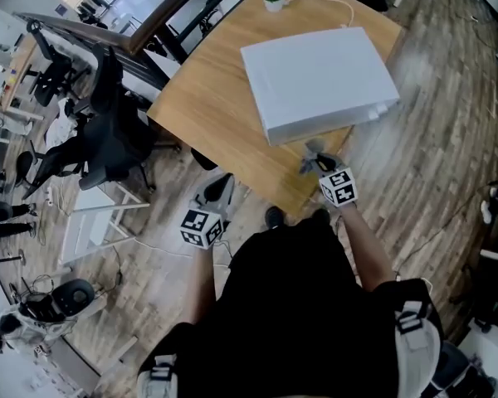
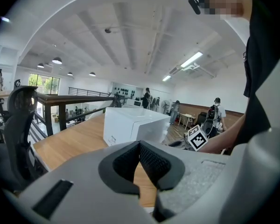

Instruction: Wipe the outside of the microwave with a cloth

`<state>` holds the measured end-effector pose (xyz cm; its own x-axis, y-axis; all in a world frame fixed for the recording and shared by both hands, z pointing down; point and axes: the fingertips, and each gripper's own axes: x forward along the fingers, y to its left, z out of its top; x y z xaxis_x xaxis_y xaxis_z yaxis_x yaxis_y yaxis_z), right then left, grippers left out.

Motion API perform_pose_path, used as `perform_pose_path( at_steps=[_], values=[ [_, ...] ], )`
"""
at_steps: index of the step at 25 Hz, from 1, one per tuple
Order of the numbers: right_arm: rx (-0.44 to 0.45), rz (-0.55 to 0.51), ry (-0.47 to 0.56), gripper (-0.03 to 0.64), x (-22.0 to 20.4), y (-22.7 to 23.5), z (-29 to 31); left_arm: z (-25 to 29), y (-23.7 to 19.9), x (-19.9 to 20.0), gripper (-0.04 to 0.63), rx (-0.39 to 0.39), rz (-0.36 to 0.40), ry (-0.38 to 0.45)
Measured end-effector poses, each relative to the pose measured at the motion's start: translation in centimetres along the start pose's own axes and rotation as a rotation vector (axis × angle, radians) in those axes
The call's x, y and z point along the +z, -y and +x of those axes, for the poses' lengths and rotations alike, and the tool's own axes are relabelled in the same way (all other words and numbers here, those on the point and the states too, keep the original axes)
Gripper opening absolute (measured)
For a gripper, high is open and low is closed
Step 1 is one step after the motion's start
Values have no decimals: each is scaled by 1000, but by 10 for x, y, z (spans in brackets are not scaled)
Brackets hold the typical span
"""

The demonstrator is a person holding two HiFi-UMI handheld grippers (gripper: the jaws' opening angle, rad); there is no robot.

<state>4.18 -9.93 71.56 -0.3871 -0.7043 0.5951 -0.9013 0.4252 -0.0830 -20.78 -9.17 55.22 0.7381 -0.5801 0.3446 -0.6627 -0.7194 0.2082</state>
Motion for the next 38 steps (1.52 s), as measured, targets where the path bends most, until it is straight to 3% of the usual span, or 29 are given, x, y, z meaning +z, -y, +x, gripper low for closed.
perform_pose_path(
  at_steps=[4, 8, 24, 38],
  values=[
    [42, -38, 34, 37, -3, 18, -30, 16, 27, 7, 2, -13, 2, 3],
    [97, 20, 74, 37, -1, 36, -62, 32, 60, 8, 2, -40, 11, -12],
    [106, 10, 197, 32, 3, 93, -132, 88, 151, 16, 2, -58, 29, -24],
    [138, -25, 202, 32, -12, 126, -162, 120, 202, 7, 2, -48, 21, -33]
  ],
)
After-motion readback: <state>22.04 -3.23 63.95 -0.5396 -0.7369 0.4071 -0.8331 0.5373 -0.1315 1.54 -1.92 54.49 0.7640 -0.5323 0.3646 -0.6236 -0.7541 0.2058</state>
